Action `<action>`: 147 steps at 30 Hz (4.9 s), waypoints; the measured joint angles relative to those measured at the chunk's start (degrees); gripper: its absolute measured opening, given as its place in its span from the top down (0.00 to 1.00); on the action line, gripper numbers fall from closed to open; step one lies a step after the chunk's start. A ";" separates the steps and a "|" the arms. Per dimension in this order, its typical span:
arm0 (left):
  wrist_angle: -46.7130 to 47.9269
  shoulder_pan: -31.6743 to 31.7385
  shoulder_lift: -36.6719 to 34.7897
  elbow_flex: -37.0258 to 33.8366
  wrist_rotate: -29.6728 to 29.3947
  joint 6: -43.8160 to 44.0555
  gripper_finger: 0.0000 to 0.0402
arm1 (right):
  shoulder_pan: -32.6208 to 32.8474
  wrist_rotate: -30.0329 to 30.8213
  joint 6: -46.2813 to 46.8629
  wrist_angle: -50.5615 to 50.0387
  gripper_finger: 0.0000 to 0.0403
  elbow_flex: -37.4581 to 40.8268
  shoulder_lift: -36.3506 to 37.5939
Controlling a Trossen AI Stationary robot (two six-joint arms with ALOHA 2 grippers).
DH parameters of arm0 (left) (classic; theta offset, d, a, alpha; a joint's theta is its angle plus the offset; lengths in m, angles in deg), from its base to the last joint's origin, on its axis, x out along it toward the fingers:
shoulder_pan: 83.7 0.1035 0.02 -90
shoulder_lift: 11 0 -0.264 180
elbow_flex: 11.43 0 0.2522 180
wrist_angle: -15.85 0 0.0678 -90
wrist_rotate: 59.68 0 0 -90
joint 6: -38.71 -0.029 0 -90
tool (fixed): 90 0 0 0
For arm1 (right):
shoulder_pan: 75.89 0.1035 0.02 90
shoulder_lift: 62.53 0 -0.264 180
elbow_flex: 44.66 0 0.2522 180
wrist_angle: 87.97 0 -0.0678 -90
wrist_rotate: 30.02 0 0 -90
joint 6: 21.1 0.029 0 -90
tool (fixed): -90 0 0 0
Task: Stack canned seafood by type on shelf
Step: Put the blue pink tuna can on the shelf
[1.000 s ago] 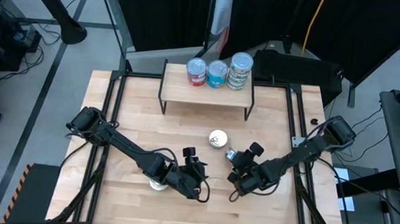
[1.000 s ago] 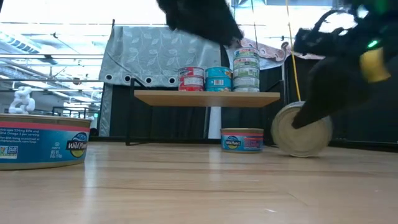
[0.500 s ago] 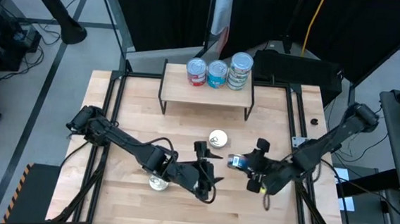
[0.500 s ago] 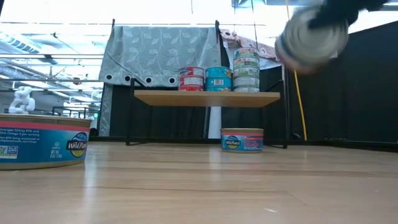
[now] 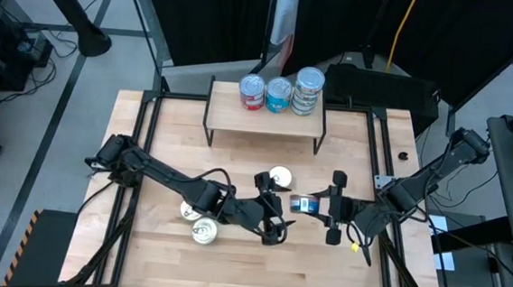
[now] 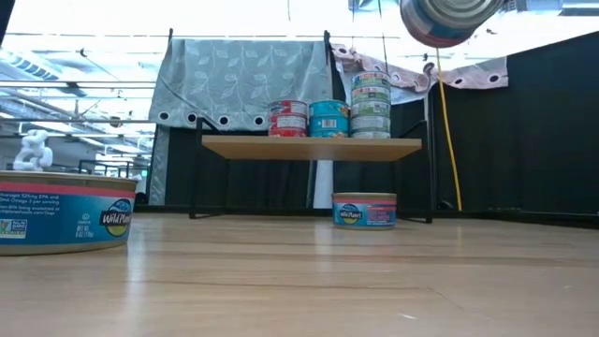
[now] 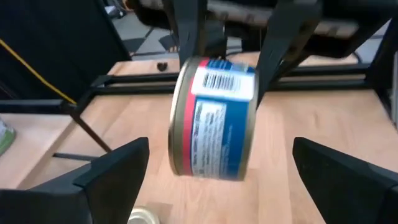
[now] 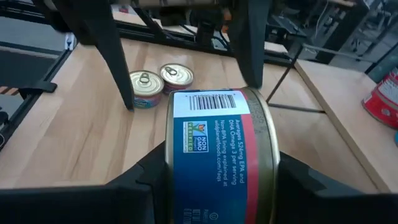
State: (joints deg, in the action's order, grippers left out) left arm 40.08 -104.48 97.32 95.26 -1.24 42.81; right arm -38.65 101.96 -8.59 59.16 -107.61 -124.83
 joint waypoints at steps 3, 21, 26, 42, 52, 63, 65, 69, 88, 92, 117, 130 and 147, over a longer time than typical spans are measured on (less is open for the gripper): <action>-0.70 0.55 1.34 0.01 0.23 -0.09 0.02 | 0.00 -0.11 -1.46 1.92 0.57 0.00 0.00; -2.68 2.91 3.03 -0.05 3.34 -1.98 0.45 | 0.00 -0.50 -3.15 1.82 0.56 0.00 -0.05; -2.84 3.02 3.03 -0.05 3.72 -2.10 0.51 | 0.00 -0.37 -2.92 0.97 0.56 0.00 -0.05; 7.00 1.90 -0.67 -0.05 2.58 -3.06 0.51 | 1.69 3.53 0.81 0.67 0.20 0.00 1.65; 14.88 -3.07 -7.10 -0.03 -12.73 -9.51 0.51 | 6.48 10.41 6.07 -5.07 0.17 -0.02 6.78; 30.63 1.30 -15.39 -0.03 -32.15 -11.78 0.51 | 6.75 10.23 14.02 -13.06 0.18 -0.02 7.34; 36.12 3.64 -17.39 -0.01 -31.16 -7.53 0.51 | 6.75 10.14 14.09 -13.08 0.18 -0.02 7.34; 49.27 8.78 -19.65 0.01 -26.07 3.51 0.51 | 6.75 7.91 14.09 -13.22 0.18 -0.02 7.34; 56.95 30.16 -18.41 0.01 -12.81 -10.95 0.51 | 6.75 7.21 15.35 -15.94 0.18 -0.02 7.32; 56.99 33.05 -17.52 0.01 -9.63 -11.17 0.51 | 6.75 7.21 15.35 -15.97 0.18 -0.02 7.32; 59.77 36.68 -6.54 -0.07 -16.74 -8.95 0.40 | 6.75 5.92 17.09 -17.96 0.18 -0.02 7.32; 60.60 36.90 -6.52 -0.07 -5.15 -3.97 0.39 | 6.74 5.46 17.58 -18.11 0.18 -0.02 7.32; 58.30 39.39 -6.52 -0.64 -5.50 -2.93 0.39 | 6.74 4.11 20.28 -20.00 0.18 -0.02 7.32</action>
State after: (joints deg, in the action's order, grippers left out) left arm 98.39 -65.09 90.79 94.62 -6.74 39.88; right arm -31.91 106.07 11.69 39.17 -107.63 -117.51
